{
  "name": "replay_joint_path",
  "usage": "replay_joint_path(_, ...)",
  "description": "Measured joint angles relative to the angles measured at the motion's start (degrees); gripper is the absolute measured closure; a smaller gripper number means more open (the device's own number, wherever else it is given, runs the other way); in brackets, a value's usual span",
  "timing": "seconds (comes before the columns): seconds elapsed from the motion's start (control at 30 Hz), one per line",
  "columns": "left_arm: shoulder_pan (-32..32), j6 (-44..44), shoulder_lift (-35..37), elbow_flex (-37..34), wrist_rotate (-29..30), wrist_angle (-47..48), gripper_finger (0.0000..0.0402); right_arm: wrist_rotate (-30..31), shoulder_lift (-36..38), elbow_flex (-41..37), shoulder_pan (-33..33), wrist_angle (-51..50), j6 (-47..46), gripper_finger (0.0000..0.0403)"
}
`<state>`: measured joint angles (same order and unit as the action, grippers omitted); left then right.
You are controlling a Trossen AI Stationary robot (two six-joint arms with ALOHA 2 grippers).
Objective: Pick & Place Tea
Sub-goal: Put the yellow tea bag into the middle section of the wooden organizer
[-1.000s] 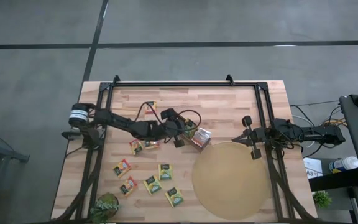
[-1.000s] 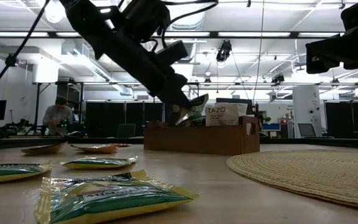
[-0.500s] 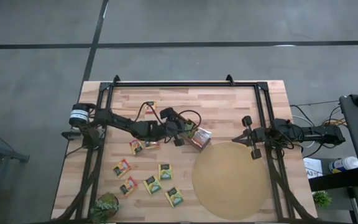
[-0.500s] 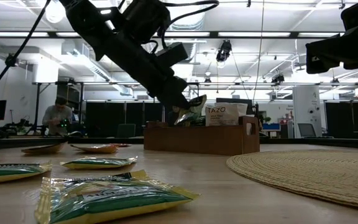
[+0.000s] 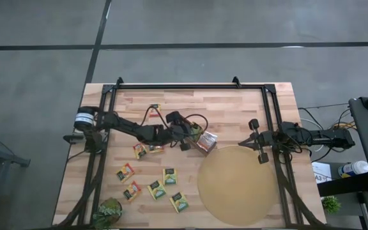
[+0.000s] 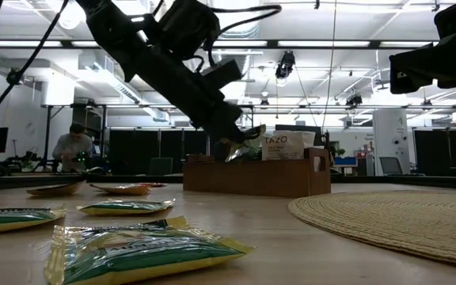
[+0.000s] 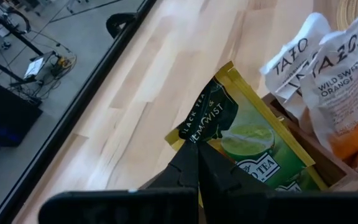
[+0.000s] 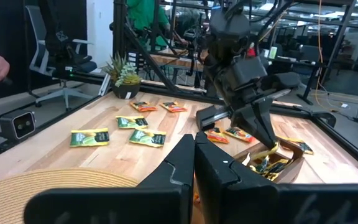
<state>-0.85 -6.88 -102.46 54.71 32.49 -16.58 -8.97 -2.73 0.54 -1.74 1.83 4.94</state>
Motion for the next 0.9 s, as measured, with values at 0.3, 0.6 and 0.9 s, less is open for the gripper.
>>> replay_joint_path(0.3, 0.0, -1.9, -0.9, 1.0, -0.3, -0.3, 0.0401, 0.0, 0.0, 0.0, 0.0, 0.0, 0.0, 0.0394)
replay_joint_path(0.6, -0.1, -1.6, -0.9, 1.4, -1.0, 0.1, 0.0331, 0.0, 0.0, 0.0, 0.0, 0.0, 0.0, 0.0394)
replay_joint_path(0.9, -0.2, -3.8, -0.9, 2.0, 2.1, 5.0, 0.0296, 0.0, 0.0, 0.0, 0.0, 0.0, 0.0, 0.0394)
